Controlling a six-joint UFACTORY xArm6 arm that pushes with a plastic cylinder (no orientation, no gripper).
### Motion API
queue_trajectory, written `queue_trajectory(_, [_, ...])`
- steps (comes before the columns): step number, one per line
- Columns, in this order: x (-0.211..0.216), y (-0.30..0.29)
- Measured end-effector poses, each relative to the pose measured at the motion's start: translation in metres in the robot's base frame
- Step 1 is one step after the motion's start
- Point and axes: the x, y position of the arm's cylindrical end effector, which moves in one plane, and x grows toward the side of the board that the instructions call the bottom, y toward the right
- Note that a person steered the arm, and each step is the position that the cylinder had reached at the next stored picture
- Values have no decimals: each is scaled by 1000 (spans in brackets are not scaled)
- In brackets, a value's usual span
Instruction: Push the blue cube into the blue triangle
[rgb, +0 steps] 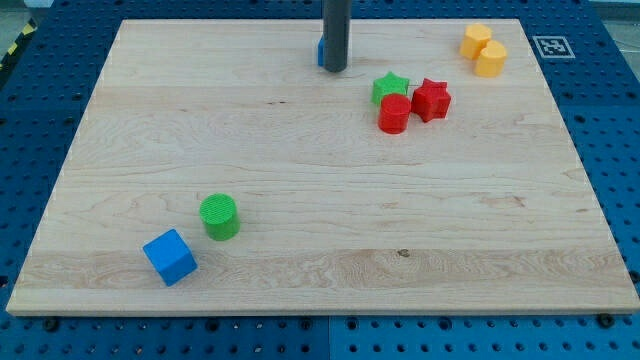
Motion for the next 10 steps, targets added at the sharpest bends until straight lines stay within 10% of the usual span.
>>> queue_trajectory(2, [17, -25])
queue_trajectory(7, [287, -275])
queue_trajectory(10, [331, -199])
